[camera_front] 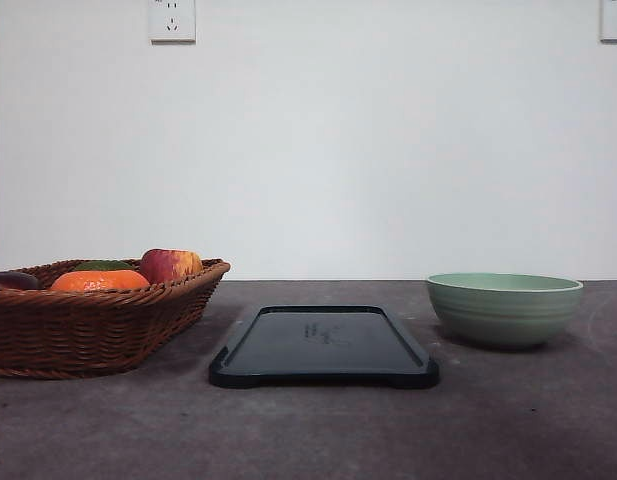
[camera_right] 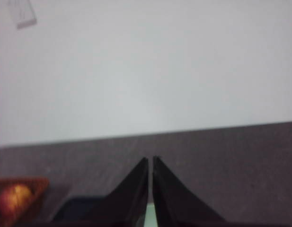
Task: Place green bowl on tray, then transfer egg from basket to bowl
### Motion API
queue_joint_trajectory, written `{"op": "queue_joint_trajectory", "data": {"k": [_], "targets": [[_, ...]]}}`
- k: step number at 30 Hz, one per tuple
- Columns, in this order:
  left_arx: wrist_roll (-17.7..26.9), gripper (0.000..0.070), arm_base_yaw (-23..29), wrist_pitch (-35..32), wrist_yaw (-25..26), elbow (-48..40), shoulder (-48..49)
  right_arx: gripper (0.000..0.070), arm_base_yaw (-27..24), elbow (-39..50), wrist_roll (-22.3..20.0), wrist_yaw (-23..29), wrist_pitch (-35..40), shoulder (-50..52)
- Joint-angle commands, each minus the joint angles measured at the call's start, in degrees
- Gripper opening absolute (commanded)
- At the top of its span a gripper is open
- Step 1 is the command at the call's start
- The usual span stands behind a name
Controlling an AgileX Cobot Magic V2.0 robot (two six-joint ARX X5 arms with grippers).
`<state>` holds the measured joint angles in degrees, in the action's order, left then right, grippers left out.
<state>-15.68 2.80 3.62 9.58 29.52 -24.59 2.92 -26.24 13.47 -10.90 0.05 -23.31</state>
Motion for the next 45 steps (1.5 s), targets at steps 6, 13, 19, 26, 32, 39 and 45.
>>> {"op": "queue_joint_trajectory", "data": {"k": [6,13,19,26,32,39,45], "targets": [[3.96,0.0009,-0.62,9.7,7.62,11.44,-13.57,0.0008,-0.04,-10.56,-8.37,-4.85,-10.48,-13.12],[8.06,0.0009,-2.91,22.45,11.1,20.87,-25.44,0.0008,0.02,-19.67,-8.39,-7.34,-22.29,-25.06],[13.1,0.0009,-5.29,31.73,11.08,26.34,-32.87,0.0008,0.03,-25.77,-11.24,-7.64,-32.02,-32.63],[15.16,0.0142,-7.23,32.49,11.58,27.01,-34.64,0.0118,0.37,-26.81,-13.26,-8.65,-33.82,-34.7],[15.55,0.0402,-7.38,32.84,11.69,27.01,-34.6,0.0426,0.34,-26.81,-11.43,-8.44,-37.46,-34.7],[15.43,0.0402,-7.38,32.79,11.67,27.01,-34.58,0.0415,0.26,-30.45,-6.62,-8.13,-42.91,-39.16],[14.66,0.039,-7.38,32.79,11.67,27.01,-34.58,0.0397,0.26,-40.89,-8.79,-7.17,-51.98,-51.82]]}}
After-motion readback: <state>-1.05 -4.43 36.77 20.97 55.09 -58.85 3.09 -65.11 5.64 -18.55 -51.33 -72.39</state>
